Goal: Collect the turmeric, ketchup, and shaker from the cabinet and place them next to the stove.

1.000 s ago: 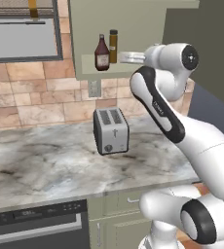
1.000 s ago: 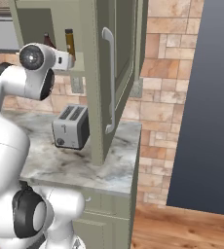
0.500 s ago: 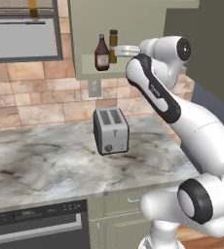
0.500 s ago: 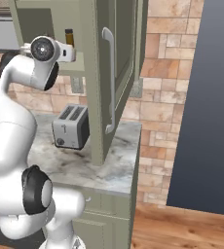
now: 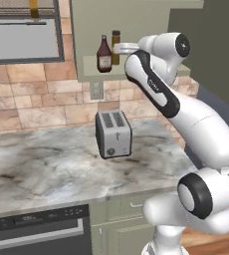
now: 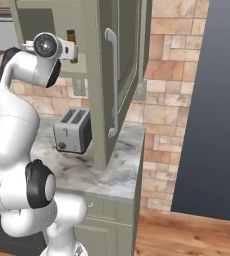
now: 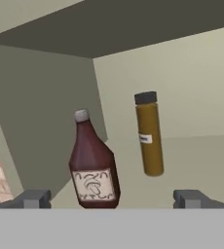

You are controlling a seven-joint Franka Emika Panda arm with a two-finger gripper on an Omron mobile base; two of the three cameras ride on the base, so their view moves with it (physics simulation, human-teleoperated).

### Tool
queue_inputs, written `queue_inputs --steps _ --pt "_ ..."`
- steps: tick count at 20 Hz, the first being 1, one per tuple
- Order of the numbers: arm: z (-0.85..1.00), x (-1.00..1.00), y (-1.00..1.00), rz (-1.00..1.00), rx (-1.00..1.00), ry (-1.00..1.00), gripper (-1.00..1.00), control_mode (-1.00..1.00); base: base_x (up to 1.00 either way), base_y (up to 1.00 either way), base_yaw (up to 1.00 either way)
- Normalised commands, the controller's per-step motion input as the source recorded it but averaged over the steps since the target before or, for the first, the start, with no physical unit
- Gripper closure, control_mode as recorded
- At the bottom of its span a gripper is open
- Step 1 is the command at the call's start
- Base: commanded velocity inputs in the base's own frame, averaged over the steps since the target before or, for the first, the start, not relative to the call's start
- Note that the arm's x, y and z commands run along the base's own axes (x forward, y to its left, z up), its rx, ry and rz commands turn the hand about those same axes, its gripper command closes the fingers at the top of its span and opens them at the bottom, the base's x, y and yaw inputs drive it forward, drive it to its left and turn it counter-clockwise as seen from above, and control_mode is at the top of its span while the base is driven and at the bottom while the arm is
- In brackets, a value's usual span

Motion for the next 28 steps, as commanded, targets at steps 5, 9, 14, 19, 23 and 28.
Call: queue_inputs --steps 5,9,14,19,23,28 --pt "0.09 0.1 0.29 0.0 -0.04 0.0 -1.0 -1.0 0.0 0.0 0.0" --pt "0.09 0.2 0.38 0.0 -0.05 0.0 -1.0 -1.0 0.0 0.0 0.0" --pt "0.11 0.28 0.07 0.0 -0.01 0.0 -1.0 -1.0 0.0 0.0 0.0" --pt "0.09 0.23 0.0 0.0 0.0 0.0 -1.0 -1.0 0.0 0.0 0.0" --pt "0.02 0.19 0.01 0.0 0.0 0.0 -1.0 -1.0 0.0 0.0 0.0" --pt "0.0 0.19 0.07 0.0 -0.01 0.0 -1.0 -1.0 0.0 0.0 0.0"
